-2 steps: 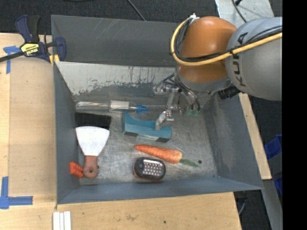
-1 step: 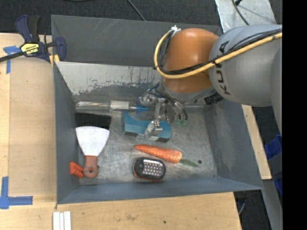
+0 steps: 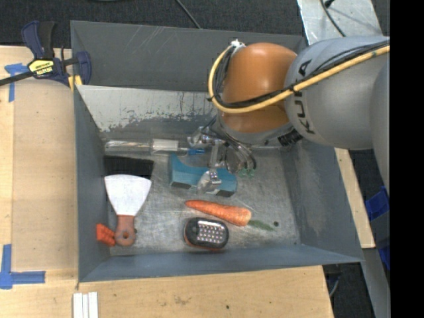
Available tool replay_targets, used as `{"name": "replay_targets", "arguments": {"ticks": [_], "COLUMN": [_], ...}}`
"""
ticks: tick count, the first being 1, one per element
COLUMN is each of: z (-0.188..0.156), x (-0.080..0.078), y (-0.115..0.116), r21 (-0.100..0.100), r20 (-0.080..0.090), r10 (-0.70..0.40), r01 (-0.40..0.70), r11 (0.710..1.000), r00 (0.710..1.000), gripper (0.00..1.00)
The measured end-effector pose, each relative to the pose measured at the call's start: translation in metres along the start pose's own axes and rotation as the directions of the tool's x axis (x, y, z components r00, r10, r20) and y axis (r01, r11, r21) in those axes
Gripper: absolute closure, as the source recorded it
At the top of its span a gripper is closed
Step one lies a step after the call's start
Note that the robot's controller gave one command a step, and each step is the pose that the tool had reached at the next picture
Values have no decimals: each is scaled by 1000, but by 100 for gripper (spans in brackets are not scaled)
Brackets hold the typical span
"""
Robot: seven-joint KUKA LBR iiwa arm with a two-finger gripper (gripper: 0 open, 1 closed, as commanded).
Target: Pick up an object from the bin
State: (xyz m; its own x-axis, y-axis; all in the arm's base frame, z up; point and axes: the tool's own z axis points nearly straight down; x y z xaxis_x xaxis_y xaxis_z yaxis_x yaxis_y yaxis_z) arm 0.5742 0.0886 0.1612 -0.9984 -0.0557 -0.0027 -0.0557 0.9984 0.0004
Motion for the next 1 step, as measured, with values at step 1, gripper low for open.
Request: {"name": "replay_targets", "arguments": {"ticks": [1], "z": [76], "x": [1], "y": [-16], "r21": [-7], "r20": [14], "r10": [-91], "r01": [91], "r11": [996], "r00": [996], "gripper": [100]}}
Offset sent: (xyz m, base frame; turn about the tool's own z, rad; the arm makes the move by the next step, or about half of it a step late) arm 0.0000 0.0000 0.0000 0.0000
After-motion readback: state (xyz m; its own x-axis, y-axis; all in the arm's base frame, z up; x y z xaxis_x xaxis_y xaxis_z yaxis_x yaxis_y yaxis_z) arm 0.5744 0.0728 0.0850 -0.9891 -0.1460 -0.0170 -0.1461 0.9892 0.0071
